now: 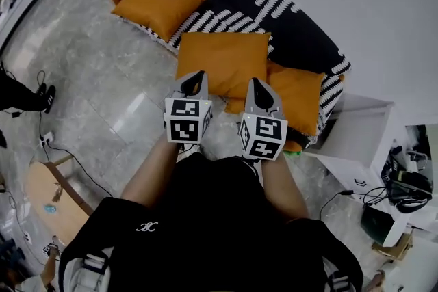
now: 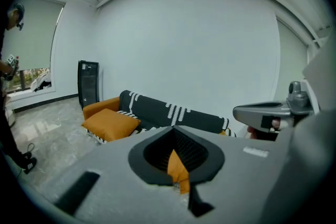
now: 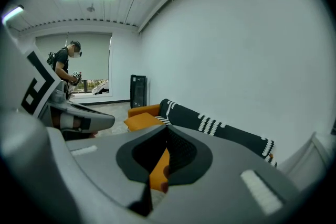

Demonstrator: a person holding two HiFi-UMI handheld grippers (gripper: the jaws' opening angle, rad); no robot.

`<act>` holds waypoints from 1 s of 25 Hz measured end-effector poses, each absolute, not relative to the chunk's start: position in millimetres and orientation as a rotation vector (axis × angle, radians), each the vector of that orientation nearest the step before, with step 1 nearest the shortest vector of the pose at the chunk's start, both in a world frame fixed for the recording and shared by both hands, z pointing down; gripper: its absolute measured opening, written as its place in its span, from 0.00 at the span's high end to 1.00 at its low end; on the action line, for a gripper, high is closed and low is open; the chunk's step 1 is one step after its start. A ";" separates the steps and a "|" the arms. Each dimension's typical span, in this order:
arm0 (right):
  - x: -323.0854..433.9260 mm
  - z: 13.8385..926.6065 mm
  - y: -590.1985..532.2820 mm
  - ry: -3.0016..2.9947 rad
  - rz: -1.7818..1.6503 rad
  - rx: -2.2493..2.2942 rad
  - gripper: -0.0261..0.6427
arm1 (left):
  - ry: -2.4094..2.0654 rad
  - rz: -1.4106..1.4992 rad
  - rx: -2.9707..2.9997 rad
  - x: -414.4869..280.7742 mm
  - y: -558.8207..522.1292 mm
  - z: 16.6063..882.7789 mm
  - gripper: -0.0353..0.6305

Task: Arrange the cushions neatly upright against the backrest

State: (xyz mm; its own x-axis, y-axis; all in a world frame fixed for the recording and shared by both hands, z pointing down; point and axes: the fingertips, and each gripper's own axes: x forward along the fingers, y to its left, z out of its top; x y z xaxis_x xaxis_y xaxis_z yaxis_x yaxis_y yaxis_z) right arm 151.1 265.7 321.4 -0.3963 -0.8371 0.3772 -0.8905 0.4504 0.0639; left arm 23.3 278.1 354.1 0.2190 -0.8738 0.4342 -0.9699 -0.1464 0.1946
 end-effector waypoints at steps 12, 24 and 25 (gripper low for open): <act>205.1 381.6 203.3 -2.235 0.255 1.455 0.95 | -1.604 0.401 1.977 17.6 240.5 415.2 0.94; 243.9 536.0 156.7 -2.056 0.461 1.200 0.91 | -1.617 0.672 1.758 -12.3 204.0 567.5 0.82; 246.1 548.8 154.3 -2.044 0.482 1.190 0.90 | -1.605 0.688 1.743 -18.1 202.6 583.6 0.81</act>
